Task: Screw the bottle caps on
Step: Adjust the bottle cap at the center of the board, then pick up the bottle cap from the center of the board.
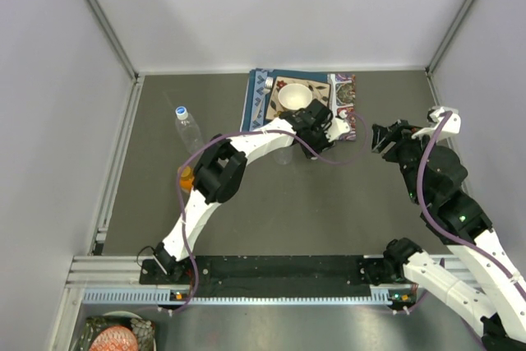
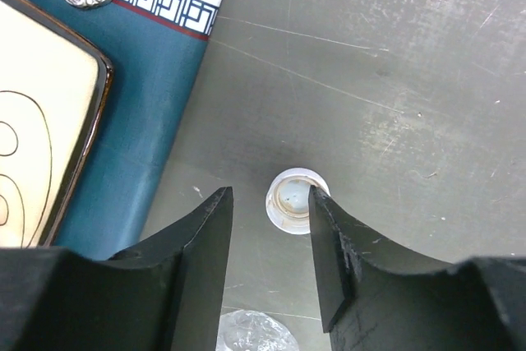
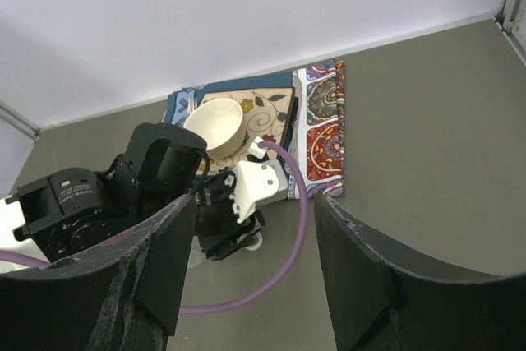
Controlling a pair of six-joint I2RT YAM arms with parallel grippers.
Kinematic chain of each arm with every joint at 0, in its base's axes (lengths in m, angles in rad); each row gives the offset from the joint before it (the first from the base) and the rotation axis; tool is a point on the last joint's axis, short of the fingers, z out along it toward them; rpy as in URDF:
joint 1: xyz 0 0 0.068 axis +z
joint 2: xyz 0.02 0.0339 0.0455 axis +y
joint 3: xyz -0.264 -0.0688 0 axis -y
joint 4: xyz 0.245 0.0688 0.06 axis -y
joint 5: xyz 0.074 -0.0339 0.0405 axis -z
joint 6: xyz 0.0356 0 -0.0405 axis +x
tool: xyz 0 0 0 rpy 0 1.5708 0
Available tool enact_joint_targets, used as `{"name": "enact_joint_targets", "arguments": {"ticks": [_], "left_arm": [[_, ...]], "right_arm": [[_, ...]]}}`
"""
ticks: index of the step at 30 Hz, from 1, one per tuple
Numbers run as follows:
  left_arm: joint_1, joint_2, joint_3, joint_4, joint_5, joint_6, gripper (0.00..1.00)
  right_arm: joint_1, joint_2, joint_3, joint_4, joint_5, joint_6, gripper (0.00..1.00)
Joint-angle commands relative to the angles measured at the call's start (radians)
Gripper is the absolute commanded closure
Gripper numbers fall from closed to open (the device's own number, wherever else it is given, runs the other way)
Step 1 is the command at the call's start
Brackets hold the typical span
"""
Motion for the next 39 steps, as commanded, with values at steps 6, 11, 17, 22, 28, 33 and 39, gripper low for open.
{"name": "enact_joint_targets", "arguments": {"ticks": [6, 11, 17, 22, 28, 33, 39], "left_arm": [[0.004, 0.028, 0.029, -0.042, 0.112, -0.003, 0.76], [-0.01, 0.01, 0.02, -0.096, 0.187, 0.008, 0.9], [-0.038, -0.026, 0.003, -0.148, 0.252, 0.028, 1.0], [-0.058, -0.05, 0.006, -0.149, 0.269, 0.023, 1.0], [-0.065, -0.088, 0.037, -0.143, 0.259, 0.017, 1.0], [-0.065, -0.148, 0.121, -0.156, 0.272, 0.0, 1.0], [-0.067, -0.329, 0.129, -0.123, 0.311, -0.049, 1.0]], "right_arm": [[-0.012, -0.011, 0.003, 0.031, -0.017, 0.006, 0.4], [-0.014, -0.014, 0.003, 0.03, -0.022, 0.011, 0.41], [-0.012, -0.025, -0.001, 0.023, -0.025, 0.018, 0.43], [-0.012, -0.031, -0.001, 0.017, -0.022, 0.02, 0.43], [-0.012, -0.045, 0.002, 0.011, -0.011, 0.02, 0.43], [-0.012, -0.062, 0.02, 0.013, 0.004, 0.009, 0.43], [-0.012, -0.088, 0.048, 0.065, -0.03, -0.034, 0.46]]}}
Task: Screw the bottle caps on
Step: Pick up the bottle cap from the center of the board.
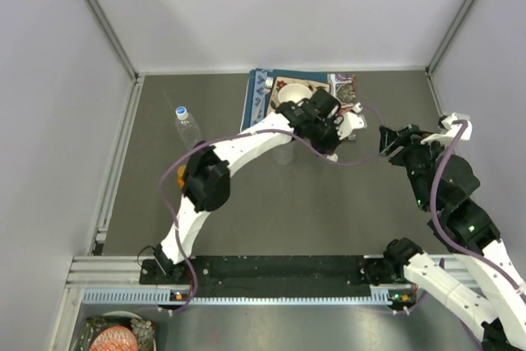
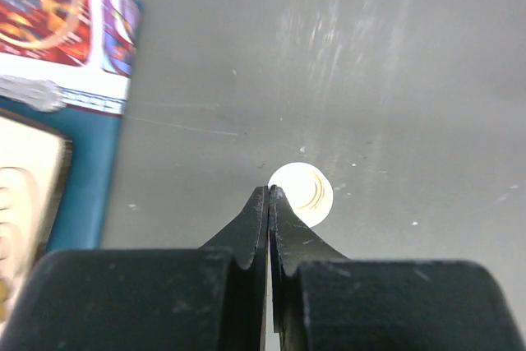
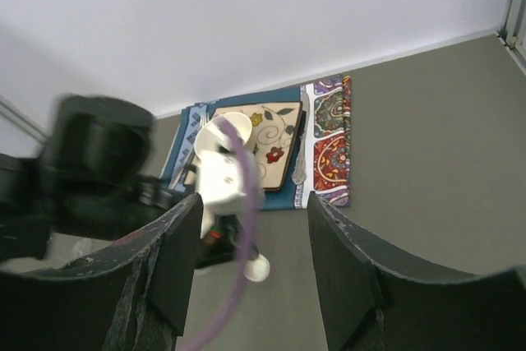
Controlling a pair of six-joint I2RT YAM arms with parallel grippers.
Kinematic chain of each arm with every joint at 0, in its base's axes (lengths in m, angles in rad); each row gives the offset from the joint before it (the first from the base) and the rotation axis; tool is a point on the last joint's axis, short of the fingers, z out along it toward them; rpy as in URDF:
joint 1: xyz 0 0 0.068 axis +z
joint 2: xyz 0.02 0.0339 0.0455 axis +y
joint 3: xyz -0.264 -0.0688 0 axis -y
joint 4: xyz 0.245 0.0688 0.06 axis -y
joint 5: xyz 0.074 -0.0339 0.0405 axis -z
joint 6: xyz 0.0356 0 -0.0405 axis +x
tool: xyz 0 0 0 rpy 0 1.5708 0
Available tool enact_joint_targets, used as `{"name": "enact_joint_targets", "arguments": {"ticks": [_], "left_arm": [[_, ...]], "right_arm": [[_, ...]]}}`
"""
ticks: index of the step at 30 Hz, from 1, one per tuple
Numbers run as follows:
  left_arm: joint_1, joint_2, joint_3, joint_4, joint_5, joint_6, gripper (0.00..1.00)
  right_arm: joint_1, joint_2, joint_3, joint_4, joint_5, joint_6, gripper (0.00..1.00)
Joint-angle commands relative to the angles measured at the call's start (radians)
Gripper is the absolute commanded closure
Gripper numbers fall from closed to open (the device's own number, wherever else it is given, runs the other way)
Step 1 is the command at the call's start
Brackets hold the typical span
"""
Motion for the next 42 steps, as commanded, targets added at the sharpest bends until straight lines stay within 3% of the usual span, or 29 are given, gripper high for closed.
{"name": "enact_joint_targets", "arguments": {"ticks": [1, 3, 6, 8, 11, 15, 16, 17, 19, 20, 22, 26, 32, 42], "left_arm": [[0.004, -0.286, 0.021, 0.055, 0.073, -0.049, 1.0], [0.007, -0.372, -0.038, 0.099, 0.117, -0.07, 1.0], [0.042, -0.472, -0.023, 0.019, 0.192, -0.125, 1.0], [0.085, -0.568, -0.099, 0.05, 0.304, -0.209, 1.0], [0.186, -0.679, -0.211, 0.171, 0.505, -0.406, 1.0], [0.304, -0.795, -0.392, 0.532, 0.728, -0.762, 1.0], [0.312, -0.826, -0.458, 0.61, 0.778, -0.911, 1.0], [0.316, -0.838, -0.487, 0.779, 0.797, -0.978, 1.0], [0.32, -0.864, -0.554, 0.914, 0.811, -1.155, 1.0], [0.318, -0.868, -0.569, 1.011, 0.832, -1.201, 1.0], [0.309, -0.874, -0.575, 1.034, 0.852, -1.25, 1.0], [0.289, -0.884, -0.587, 1.025, 0.865, -1.264, 1.0], [0.264, -0.892, -0.609, 1.006, 0.825, -1.255, 1.0], [0.264, -0.851, -0.586, 1.037, 0.783, -1.322, 1.0]], "right_arm": [[-0.012, -0.038, 0.052, 0.084, -0.037, -0.055, 0.47], [-0.012, -0.043, 0.062, 0.11, -0.089, -0.069, 0.45], [-0.012, -0.037, 0.078, 0.124, -0.184, -0.091, 0.34], [-0.012, -0.041, 0.057, 0.199, -0.358, -0.166, 0.28], [-0.014, -0.064, -0.048, 0.366, -0.639, -0.305, 0.02], [-0.012, -0.083, -0.164, 0.509, -0.797, -0.403, 0.01], [-0.012, -0.077, -0.164, 0.523, -0.866, -0.404, 0.01], [-0.012, -0.068, -0.161, 0.543, -0.897, -0.399, 0.01], [-0.012, -0.038, -0.139, 0.564, -1.0, -0.385, 0.01], [-0.012, -0.028, -0.131, 0.601, -1.025, -0.373, 0.01], [-0.012, -0.008, -0.114, 0.649, -1.084, -0.327, 0.01], [-0.014, 0.014, -0.085, 0.719, -1.135, -0.309, 0.01], [0.006, 0.081, -0.063, 0.831, -1.123, -0.307, 0.13], [0.282, 0.182, -0.04, 0.785, -0.854, -0.617, 0.19]]}}
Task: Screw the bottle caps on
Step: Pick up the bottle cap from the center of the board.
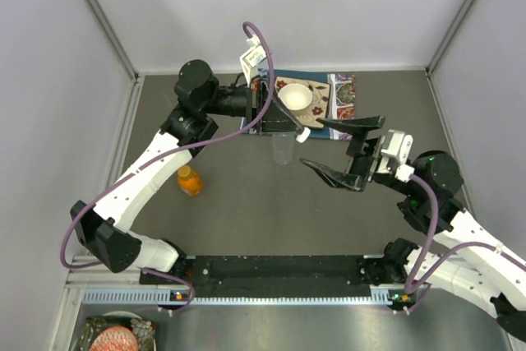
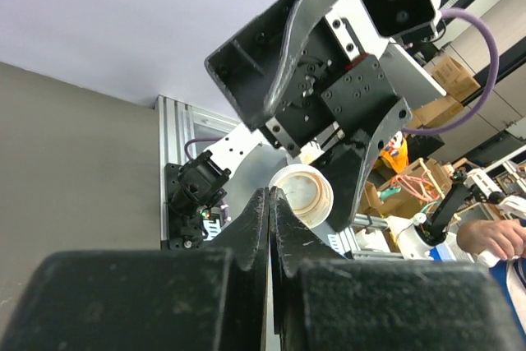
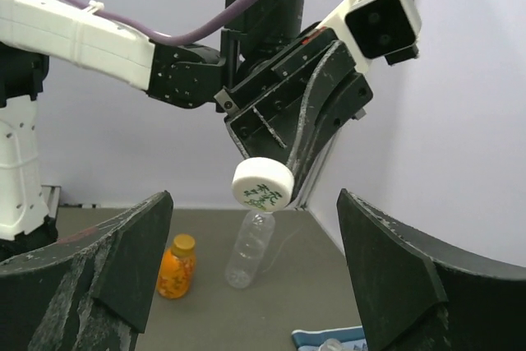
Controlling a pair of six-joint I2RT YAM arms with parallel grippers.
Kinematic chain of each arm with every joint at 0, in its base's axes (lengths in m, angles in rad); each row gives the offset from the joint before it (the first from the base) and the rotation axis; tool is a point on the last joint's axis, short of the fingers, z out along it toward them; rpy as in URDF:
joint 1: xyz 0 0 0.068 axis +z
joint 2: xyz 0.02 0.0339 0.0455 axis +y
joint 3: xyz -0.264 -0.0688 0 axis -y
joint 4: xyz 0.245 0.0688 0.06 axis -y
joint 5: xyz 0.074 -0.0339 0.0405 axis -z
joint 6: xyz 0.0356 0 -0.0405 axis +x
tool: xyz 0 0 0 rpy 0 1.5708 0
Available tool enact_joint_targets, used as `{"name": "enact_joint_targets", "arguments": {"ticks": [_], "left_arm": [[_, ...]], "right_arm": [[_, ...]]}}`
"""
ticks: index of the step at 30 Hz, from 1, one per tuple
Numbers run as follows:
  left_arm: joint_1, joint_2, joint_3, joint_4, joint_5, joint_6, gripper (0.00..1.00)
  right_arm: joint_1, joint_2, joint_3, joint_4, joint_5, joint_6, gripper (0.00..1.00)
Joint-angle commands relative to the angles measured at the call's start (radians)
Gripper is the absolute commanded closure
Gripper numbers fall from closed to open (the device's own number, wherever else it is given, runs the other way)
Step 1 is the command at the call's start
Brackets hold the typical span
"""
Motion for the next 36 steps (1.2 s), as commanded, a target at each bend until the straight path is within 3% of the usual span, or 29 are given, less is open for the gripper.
{"name": "enact_joint_targets", "arguments": {"ticks": [1, 8, 20, 36], "left_arm": [[-0.003, 0.011, 0.022, 0.082, -0.02, -0.053, 1.0], [-0.001, 0.02, 0.016, 0.135, -0.018, -0.111, 1.0], [0.0, 0.025, 0.01, 0.188, -0.027, -0.174, 1.0], [0.002, 0.023, -0.008, 0.189, -0.04, -0.18, 1.0]], "right_arm": [[0.104, 0.024, 0.026, 0.042, 0.163, -0.161, 0.2], [0.17, 0.053, -0.025, 0.192, 0.289, -0.224, 0.28], [0.175, 0.082, -0.025, 0.197, 0.308, -0.207, 0.45], [0.196, 0.089, -0.02, 0.223, 0.305, -0.166, 0.54]]}}
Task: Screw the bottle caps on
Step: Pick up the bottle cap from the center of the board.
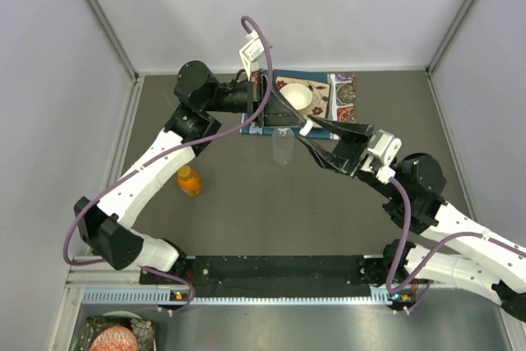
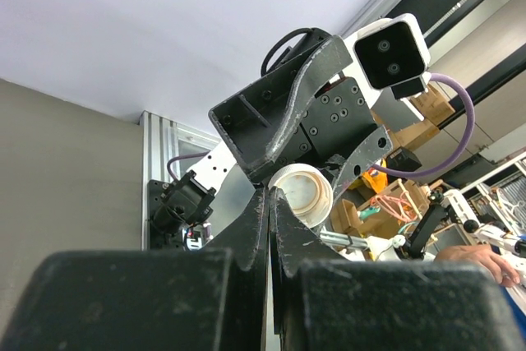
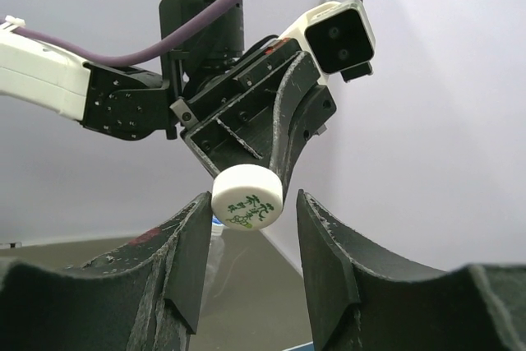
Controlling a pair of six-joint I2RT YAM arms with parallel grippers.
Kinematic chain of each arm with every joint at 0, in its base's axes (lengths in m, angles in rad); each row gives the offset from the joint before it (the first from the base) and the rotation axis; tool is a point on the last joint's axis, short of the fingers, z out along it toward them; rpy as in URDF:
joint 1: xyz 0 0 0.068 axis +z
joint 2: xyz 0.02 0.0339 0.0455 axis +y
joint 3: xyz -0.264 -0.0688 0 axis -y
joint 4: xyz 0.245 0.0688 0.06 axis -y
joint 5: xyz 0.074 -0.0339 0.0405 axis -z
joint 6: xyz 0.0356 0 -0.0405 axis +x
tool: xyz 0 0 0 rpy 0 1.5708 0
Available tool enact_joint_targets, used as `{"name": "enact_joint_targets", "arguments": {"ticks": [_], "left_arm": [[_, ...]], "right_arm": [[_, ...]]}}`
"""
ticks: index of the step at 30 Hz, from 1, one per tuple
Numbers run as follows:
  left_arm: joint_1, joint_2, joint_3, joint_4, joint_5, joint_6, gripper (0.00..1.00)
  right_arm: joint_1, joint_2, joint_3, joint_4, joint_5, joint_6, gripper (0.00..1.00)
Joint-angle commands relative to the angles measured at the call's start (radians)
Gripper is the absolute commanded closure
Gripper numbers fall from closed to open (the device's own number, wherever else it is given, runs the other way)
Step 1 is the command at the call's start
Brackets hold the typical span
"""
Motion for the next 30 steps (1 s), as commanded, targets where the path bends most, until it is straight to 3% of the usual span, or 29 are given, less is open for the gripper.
{"name": "enact_joint_targets", "arguments": {"ticks": [1, 8, 19, 23, 24, 25, 27, 30], "left_arm": [[0.002, -0.005, -0.01, 0.048, -0.006, -0.016, 1.0], [0.007, -0.006, -0.006, 0.045, -0.016, -0.02, 1.0], [0.016, -0.016, -0.022, 0.044, -0.02, -0.011, 1.0], [0.02, -0.02, -0.019, -0.014, -0.032, 0.067, 1.0], [0.034, -0.02, -0.018, -0.065, -0.032, 0.09, 0.97], [0.045, -0.02, -0.013, -0.088, -0.038, 0.113, 0.83], [0.084, -0.02, -0.01, -0.149, -0.049, 0.174, 0.69], [0.137, -0.013, -0.012, -0.18, -0.027, 0.221, 0.57]], "right_arm": [[0.025, 0.003, 0.006, 0.058, 0.006, 0.009, 0.54], [0.047, 0.003, 0.014, 0.061, 0.015, -0.005, 0.52], [0.049, 0.007, 0.031, 0.033, 0.023, 0.014, 0.64], [0.049, 0.004, 0.04, 0.013, 0.035, 0.023, 0.72], [0.049, 0.004, 0.046, -0.003, 0.038, 0.024, 0.74], [0.047, -0.005, 0.048, -0.014, 0.041, 0.026, 0.75], [0.05, -0.019, 0.049, -0.031, 0.053, 0.032, 0.78], [0.05, -0.045, 0.052, -0.051, 0.07, 0.041, 0.8]]}}
